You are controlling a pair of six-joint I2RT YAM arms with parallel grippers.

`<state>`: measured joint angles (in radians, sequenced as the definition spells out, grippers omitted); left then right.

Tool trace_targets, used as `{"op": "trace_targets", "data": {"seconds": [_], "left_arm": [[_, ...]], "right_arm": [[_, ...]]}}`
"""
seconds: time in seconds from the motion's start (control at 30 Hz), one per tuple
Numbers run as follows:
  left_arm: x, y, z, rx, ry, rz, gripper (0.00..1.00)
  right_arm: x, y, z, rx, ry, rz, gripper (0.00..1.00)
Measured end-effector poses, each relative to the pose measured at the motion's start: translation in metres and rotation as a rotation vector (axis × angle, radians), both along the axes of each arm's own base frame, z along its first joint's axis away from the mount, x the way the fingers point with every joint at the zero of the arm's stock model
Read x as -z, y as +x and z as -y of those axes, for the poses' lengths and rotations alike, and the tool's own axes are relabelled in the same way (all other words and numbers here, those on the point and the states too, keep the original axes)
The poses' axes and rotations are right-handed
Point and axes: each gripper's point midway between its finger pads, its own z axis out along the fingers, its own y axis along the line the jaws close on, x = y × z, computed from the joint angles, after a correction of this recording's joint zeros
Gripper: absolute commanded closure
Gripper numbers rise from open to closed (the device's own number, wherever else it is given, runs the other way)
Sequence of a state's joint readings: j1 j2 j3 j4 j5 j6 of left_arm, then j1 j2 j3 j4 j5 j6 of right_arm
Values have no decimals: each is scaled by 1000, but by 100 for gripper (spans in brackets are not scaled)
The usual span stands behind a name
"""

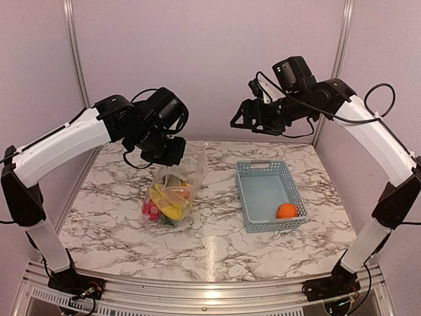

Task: Place the food in the zip-top bag and seal the zipper
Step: Adjust the zipper food storage bag at the center of the board, then pick up the fake fruit from the bin.

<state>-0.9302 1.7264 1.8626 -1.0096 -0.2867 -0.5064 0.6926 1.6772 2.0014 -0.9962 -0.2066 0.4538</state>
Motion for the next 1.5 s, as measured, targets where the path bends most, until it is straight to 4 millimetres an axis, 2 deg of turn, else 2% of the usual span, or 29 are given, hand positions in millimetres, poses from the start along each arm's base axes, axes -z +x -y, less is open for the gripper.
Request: {"op": "trace_targets", "data": {"seconds": [0.03,0.1,0.17,0.27,0.37,0.43,0.47,0.67,0.83,1.07,1.3,1.5], "left_arm": [[2,1,0,1,4,-2,100],[2,1,0,2,7,-2,100],[3,1,0,4,9,-3,100],[12,-1,0,9,21,-15,100],[25,-6,-3,13,32,-40,100],[31,-9,-6,10,29,-50,100],[32,-10,-7,10,25,-52,100],[26,-13,-4,23,-19,-44,100],[25,-13,1,37,-37,-44,100],[23,-12,2,40,-48,-34,100],[26,-13,1,41,-51,-33,100],[32,-19,-5,40,-50,-44,100]], "right_arm": [[4,-3,17,32,-31,6,3],[14,-7,50,97,-104,25,2],[34,-13,74,145,-178,26,1],[86,-25,102,180,-284,-44,3],[163,-40,138,214,-409,-204,10],[195,-49,153,218,-473,-281,14],[205,-52,159,215,-500,-307,15],[214,-45,162,194,-572,-317,19],[237,-43,165,176,-638,-368,19],[248,-42,170,179,-677,-391,15],[286,-49,181,155,-777,-477,13],[304,-53,185,142,-801,-532,30]]}}
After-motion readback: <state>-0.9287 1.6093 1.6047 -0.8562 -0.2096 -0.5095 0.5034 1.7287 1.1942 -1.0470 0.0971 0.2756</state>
